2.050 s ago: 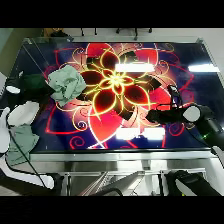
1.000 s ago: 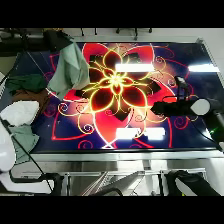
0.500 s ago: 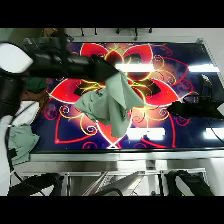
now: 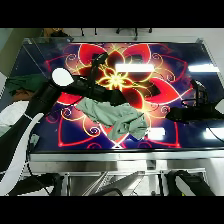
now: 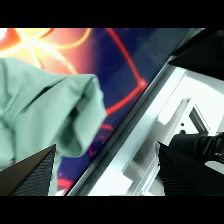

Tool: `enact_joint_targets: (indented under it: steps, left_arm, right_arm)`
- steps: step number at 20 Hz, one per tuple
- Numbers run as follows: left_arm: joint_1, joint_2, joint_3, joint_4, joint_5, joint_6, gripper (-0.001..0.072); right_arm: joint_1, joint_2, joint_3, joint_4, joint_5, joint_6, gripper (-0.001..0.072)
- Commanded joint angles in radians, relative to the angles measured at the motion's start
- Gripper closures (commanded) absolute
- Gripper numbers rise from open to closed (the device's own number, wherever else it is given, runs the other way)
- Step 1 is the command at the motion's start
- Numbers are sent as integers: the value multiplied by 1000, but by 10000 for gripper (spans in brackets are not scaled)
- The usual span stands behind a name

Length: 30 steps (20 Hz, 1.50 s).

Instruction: Fold the shirts.

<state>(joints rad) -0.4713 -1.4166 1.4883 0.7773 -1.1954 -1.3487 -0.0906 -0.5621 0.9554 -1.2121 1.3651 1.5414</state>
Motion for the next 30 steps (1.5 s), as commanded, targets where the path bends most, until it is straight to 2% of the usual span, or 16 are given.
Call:
enact_joint_targets:
  steps: [1, 4, 7, 11, 13, 15, 16, 17, 18, 22, 26, 28, 30]
  left_arm:
    - [105, -5, -10, 99, -127, -82, 9]
    - [170, -4, -72, 169, -176, -93, 9]
    - [206, -5, -203, 211, -145, -93, 9]
    - [232, -8, -396, 223, 2, -91, 8]
    - [239, -8, -468, 214, 119, -91, 8]
    - [239, -8, -505, 215, 236, -91, 8]
    - [239, -8, -512, 216, 282, -91, 8]
    - [239, -16, -507, 217, 311, -91, 8]
    - [239, -34, -493, 217, 327, -91, 8]
    - [238, -164, -399, 216, 298, -91, 8]
    - [240, -282, -275, 217, 262, -91, 10]
    - [238, -320, -215, 217, 259, -90, 214]
    - [226, -352, -174, 217, 249, -90, 248]
  right_arm:
    - [-1, -24, -1, 0, 20, 0, 370]
    - [0, -31, -6, 1, 20, -8, 370]
    - [0, -31, -55, 37, 4, -26, 369]
    - [8, -33, -198, 214, -98, -80, 366]
    - [45, -45, -249, 229, -160, -80, 318]
    - [91, -80, -262, 229, -209, -80, 318]
    - [116, -105, -262, 229, -235, -80, 316]
    - [140, -134, -262, 229, -261, -80, 271]
    - [163, -164, -262, 229, -285, -80, 171]
    - [239, -284, -262, 230, -373, -80, 163]
    - [254, -327, -262, 229, -436, -80, 163]
    - [254, -337, -262, 231, -467, -79, 163]
    - [254, -344, -262, 248, -480, -80, 163]
